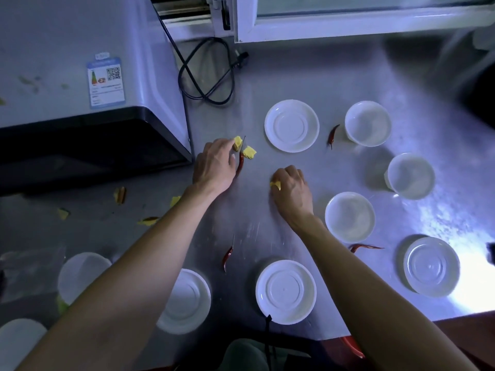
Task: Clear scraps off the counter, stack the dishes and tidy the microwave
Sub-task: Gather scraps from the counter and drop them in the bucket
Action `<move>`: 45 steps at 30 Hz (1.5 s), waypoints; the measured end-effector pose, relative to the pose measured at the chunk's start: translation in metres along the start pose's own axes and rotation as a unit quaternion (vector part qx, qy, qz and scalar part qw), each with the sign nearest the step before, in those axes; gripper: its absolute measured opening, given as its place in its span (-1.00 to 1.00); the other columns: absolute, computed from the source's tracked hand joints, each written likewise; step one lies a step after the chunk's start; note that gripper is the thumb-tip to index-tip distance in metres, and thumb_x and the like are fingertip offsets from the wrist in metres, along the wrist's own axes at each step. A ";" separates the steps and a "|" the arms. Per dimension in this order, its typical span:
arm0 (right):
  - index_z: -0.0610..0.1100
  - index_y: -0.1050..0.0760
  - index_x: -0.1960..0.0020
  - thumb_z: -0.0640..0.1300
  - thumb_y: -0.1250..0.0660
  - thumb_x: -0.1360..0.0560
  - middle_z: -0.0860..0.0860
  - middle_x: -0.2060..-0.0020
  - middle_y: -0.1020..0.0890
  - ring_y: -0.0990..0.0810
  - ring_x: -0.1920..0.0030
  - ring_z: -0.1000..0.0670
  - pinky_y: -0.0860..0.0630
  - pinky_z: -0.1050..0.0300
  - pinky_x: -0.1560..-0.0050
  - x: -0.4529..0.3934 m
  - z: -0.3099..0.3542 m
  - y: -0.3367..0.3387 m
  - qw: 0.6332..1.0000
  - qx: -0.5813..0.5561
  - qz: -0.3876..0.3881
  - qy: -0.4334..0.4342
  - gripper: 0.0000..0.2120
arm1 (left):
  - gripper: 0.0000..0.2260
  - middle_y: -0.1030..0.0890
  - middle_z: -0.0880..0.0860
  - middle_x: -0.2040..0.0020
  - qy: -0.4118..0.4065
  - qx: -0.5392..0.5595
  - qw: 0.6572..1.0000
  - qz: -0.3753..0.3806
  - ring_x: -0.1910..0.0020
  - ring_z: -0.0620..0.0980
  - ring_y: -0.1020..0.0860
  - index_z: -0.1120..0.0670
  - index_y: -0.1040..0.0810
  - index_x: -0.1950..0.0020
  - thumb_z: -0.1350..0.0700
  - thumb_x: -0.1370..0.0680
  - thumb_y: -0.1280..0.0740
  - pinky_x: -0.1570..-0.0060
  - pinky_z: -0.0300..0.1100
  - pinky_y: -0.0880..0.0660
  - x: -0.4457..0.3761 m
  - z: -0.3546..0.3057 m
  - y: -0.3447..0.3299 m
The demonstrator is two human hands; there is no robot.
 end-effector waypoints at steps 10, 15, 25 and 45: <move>-0.26 -0.60 -0.04 -0.30 -0.30 -0.55 -0.17 0.07 -0.60 -0.49 0.00 -0.20 -0.49 -0.11 0.09 -0.016 0.004 0.004 0.997 -0.063 -0.048 0.009 -0.87 | -0.65 -0.54 0.08 -0.28 -0.023 -0.055 0.998 0.022 -0.25 0.17 -0.45 0.06 -0.47 -0.41 0.17 -0.61 -0.29 -0.14 0.08 -0.45 -0.036 0.002 -0.005; -0.28 -0.61 -0.01 -0.35 -0.30 -0.52 -0.19 0.07 -0.59 -0.52 0.05 -0.22 -0.49 -0.08 0.08 -0.025 0.006 0.003 0.993 -0.106 -0.057 0.009 -0.86 | -0.69 -0.54 0.10 -0.18 -0.031 -0.054 0.998 0.023 -0.19 0.15 -0.46 0.07 -0.55 -0.34 0.15 -0.59 -0.36 -0.11 0.04 -0.47 -0.042 0.002 -0.009; -0.27 -0.62 0.01 -0.36 -0.31 -0.50 -0.15 0.10 -0.64 -0.56 0.10 -0.15 -0.53 -0.08 0.06 -0.025 0.007 0.005 0.983 -0.170 -0.073 -0.002 -0.86 | -0.85 -0.58 0.00 0.12 0.021 0.057 0.998 -0.009 0.13 0.06 -0.55 0.04 -0.50 0.10 0.28 -0.50 -0.39 0.17 -0.04 -0.51 -0.028 0.006 -0.003; -0.28 -0.62 0.00 -0.37 -0.30 -0.51 -0.18 0.08 -0.64 -0.59 0.10 -0.22 -0.51 -0.07 0.09 0.093 0.005 0.042 0.974 -0.171 -0.146 0.008 -0.86 | -0.87 -0.63 -0.05 0.07 -0.064 0.039 0.997 -0.024 0.11 0.04 -0.57 -0.01 -0.55 0.04 0.15 -0.50 -0.45 0.18 -0.02 -0.57 0.116 -0.037 0.014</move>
Point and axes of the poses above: each hand's wrist, its own x-axis away from the middle knuckle, its own y-axis out of the back of the hand, z = x × y, the point moved 2 cm from there along -x, towards the middle knuckle
